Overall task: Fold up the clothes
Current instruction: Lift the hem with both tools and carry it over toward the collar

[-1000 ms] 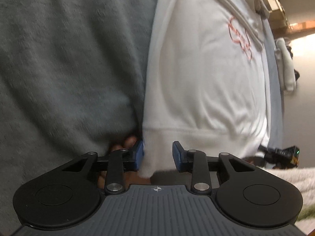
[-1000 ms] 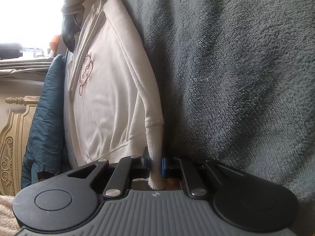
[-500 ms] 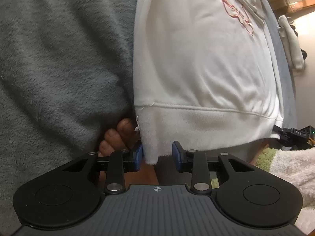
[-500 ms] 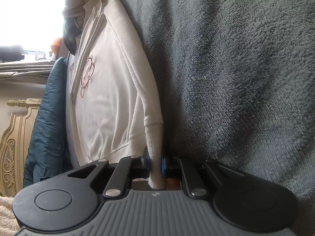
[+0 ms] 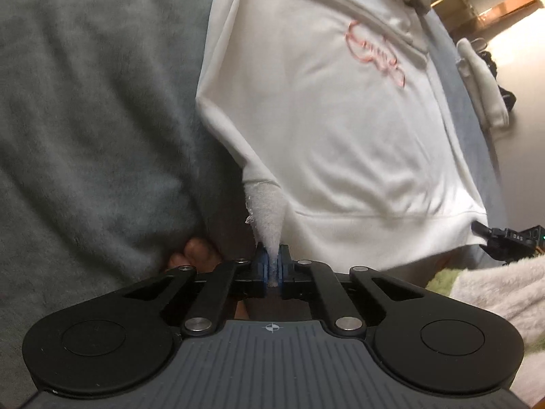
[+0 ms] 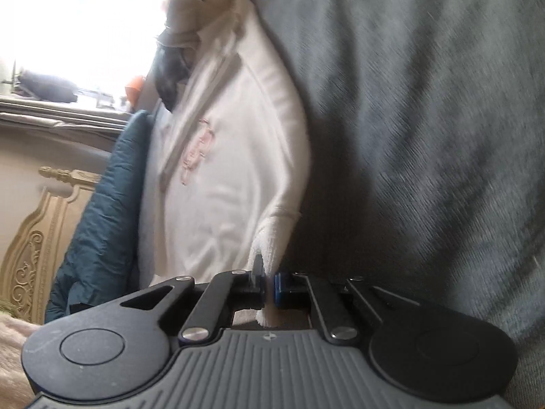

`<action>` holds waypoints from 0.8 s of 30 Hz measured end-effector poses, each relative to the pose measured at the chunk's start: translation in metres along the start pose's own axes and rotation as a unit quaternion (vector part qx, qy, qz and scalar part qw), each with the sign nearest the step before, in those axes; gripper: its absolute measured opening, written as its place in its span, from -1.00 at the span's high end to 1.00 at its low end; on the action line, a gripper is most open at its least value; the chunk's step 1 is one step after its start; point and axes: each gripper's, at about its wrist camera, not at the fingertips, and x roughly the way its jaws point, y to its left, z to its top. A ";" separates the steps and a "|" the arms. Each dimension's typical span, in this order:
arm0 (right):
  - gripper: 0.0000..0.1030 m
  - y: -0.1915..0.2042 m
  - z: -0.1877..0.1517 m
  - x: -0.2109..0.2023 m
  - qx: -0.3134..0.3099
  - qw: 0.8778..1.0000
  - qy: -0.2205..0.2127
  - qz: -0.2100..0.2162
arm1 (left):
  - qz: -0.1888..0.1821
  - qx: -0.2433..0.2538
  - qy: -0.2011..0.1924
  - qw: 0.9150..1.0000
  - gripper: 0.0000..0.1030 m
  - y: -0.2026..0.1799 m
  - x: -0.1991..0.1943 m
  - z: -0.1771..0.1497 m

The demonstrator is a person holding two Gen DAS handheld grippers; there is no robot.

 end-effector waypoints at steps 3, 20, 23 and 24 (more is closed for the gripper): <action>0.92 0.011 0.009 -0.001 -0.011 1.000 -0.017 0.016 | -0.012 -0.008 -0.036 0.999 0.96 -0.004 -0.009 0.015; 0.92 0.059 0.088 0.021 -0.062 0.990 -0.096 0.084 | -0.046 -0.080 -0.178 0.980 0.97 -0.008 -0.013 0.101; 0.92 0.065 0.103 0.031 -0.068 0.988 -0.104 0.086 | -0.051 -0.091 -0.197 0.975 0.97 -0.005 -0.009 0.115; 0.92 0.067 0.108 0.035 -0.071 0.988 -0.107 0.087 | -0.053 -0.096 -0.203 0.973 0.97 -0.005 -0.007 0.121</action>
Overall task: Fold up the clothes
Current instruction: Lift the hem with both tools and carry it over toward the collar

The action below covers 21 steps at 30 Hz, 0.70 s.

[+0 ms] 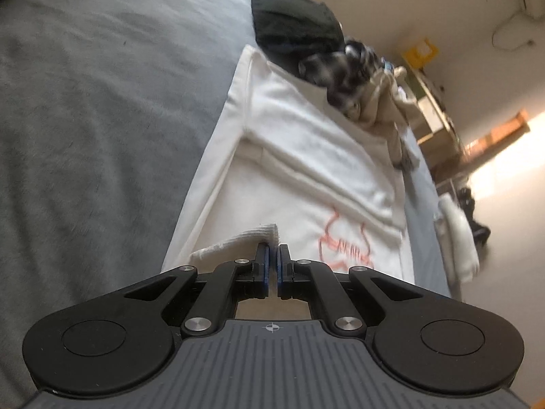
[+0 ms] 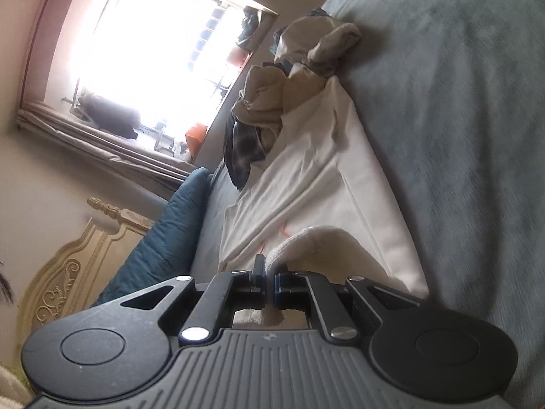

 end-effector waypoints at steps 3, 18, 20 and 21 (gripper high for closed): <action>0.92 0.001 0.016 0.014 -0.008 1.000 -0.007 0.002 | -0.002 -0.008 -0.016 1.000 0.97 -0.002 0.013 0.016; 0.92 0.017 0.109 0.097 -0.044 0.998 -0.037 0.017 | -0.010 -0.054 -0.095 0.994 0.98 -0.005 0.069 0.103; 0.92 0.019 0.121 0.109 -0.049 0.998 -0.039 0.018 | -0.011 -0.058 -0.102 0.993 0.98 -0.005 0.076 0.113; 0.92 0.020 0.126 0.115 -0.050 0.998 -0.040 0.018 | -0.009 -0.059 -0.105 0.993 0.98 -0.004 0.080 0.119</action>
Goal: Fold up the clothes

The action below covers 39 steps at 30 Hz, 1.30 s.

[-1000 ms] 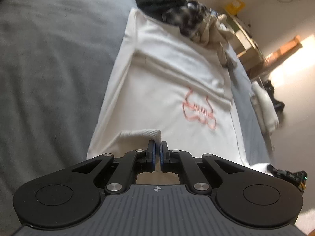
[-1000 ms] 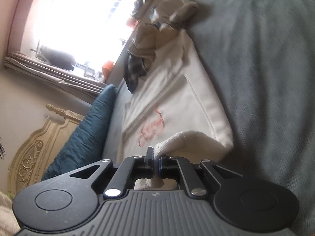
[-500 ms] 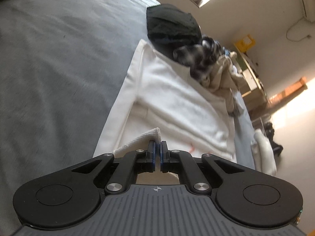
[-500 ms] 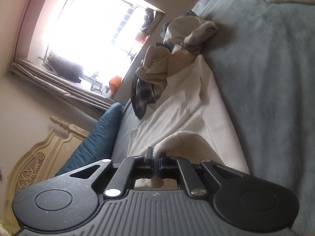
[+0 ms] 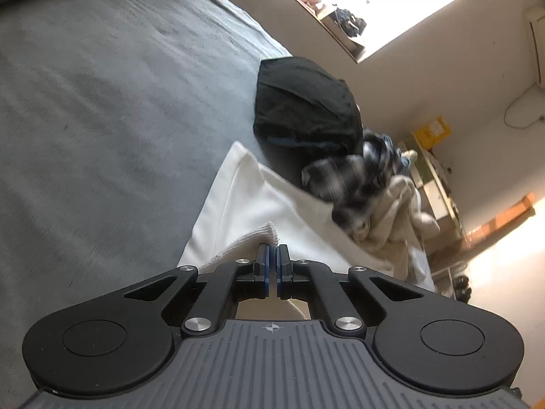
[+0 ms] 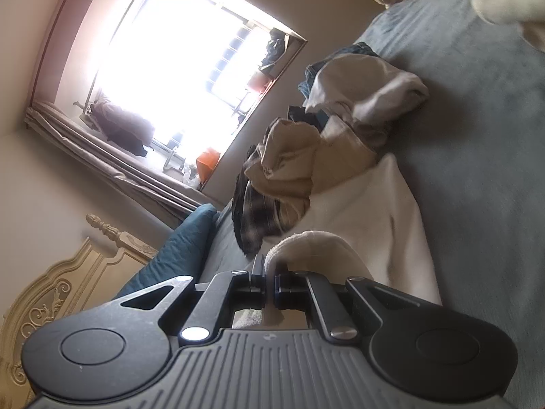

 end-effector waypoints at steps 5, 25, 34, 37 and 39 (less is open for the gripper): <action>0.92 -0.004 0.024 0.033 -0.007 1.000 -0.004 -0.001 | 0.006 -0.005 -0.014 1.000 1.00 0.000 0.028 0.028; 0.08 -0.110 0.054 0.106 0.226 0.971 0.034 -0.071 | 0.049 -0.004 0.022 0.999 0.84 0.031 0.063 0.045; 0.03 -0.071 -0.010 0.006 0.215 0.974 0.066 -0.005 | 0.019 0.059 0.080 0.995 0.14 0.017 -0.030 -0.021; -0.01 -0.065 -0.061 -0.017 0.236 0.965 0.116 -0.002 | 0.021 0.062 0.134 0.989 0.08 0.025 -0.050 -0.057; -0.04 -0.068 -0.097 -0.024 0.267 0.953 0.143 -0.010 | 0.041 0.067 0.155 0.985 0.01 0.029 -0.058 -0.082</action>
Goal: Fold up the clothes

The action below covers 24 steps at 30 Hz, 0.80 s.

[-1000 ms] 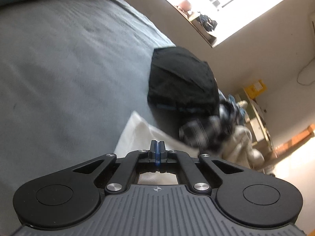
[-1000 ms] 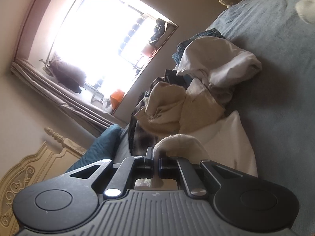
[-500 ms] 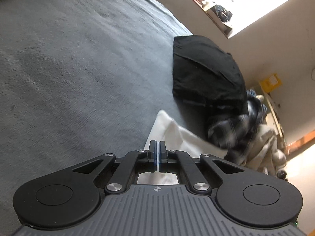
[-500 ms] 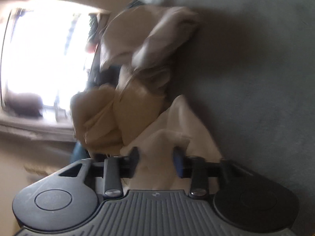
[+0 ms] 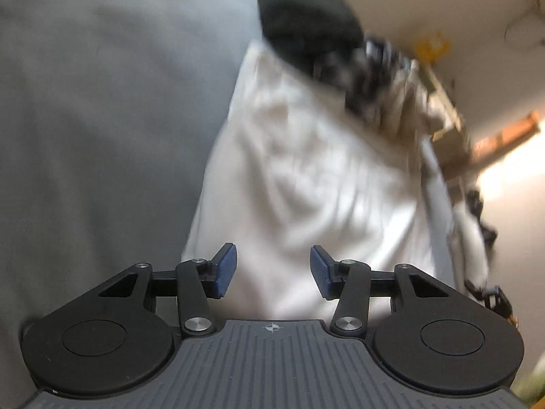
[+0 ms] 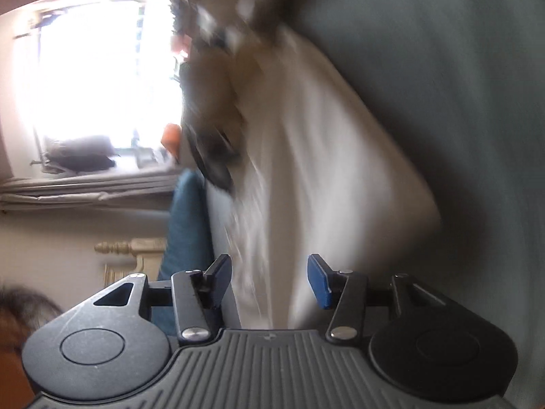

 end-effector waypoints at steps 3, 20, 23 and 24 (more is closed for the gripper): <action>-0.05 -0.028 -0.023 0.012 0.037 0.999 -0.005 -0.011 | 0.003 -0.029 0.012 1.000 -0.05 0.008 0.015 -0.021; 0.60 -0.029 0.019 0.090 0.021 0.990 -0.141 0.016 | 0.032 -0.042 -0.171 0.984 0.10 -0.002 0.064 -0.010; 0.75 -0.018 0.018 0.097 -0.002 0.988 -0.156 -0.001 | 0.095 0.032 -0.186 0.977 0.58 -0.026 0.074 -0.006; 0.76 -0.013 0.016 0.096 -0.015 0.987 -0.162 -0.007 | 0.103 0.039 -0.189 0.976 0.64 -0.031 0.075 -0.007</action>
